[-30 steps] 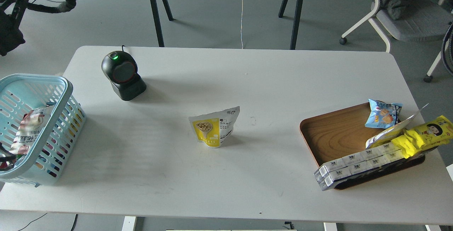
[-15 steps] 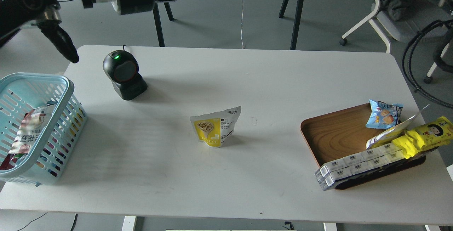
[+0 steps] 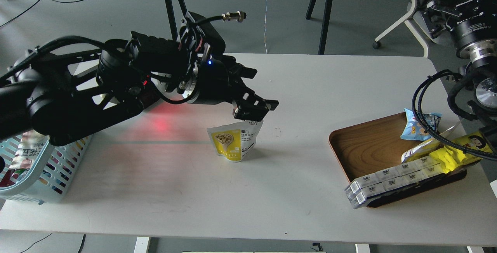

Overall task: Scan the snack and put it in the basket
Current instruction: 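Reach the left gripper to the pouch and grasp it, then hold the pouch with the left gripper in front of the scanner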

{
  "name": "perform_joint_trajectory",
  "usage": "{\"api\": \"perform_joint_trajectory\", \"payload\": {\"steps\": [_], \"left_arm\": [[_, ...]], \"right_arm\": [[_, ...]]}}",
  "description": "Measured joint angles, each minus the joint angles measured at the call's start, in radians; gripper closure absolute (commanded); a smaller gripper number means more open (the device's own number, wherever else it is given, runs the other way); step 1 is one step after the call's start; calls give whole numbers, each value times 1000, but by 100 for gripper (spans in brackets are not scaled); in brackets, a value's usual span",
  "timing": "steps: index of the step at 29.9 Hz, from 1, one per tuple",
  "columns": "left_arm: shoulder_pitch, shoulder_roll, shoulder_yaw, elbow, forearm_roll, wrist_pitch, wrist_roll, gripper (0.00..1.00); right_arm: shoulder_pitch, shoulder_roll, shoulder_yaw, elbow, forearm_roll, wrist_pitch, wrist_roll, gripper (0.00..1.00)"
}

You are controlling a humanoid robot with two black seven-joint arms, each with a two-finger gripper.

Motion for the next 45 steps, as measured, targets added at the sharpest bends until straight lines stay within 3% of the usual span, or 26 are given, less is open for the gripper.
{"api": "perform_joint_trajectory", "payload": {"steps": [3,7,12,16,22,28,37,45], "left_arm": [[2,1,33,1,92,0,-4,9],[19,10,42,5,170,0,-6,28],[61,41,48,5,198,0,-7,40],[86,72,49,0,199,0,-6,64],[90,84,48,-3,200,0,-18,92],[89,88,48,-16,200,0,-39,99],[83,146,21,-68,200,0,-47,100],[86,333,-88,-86,197,0,-158,100]], "right_arm": [[0,1,1,6,0,0,0,1],[2,7,2,7,1,0,0,1],[6,17,2,8,1,0,0,1],[6,18,2,7,0,0,0,1],[5,18,2,4,0,0,0,1],[5,17,-1,-3,-1,0,0,1],[10,12,-3,-6,-3,0,0,1],[16,7,-3,-5,-3,0,1,1]]}}
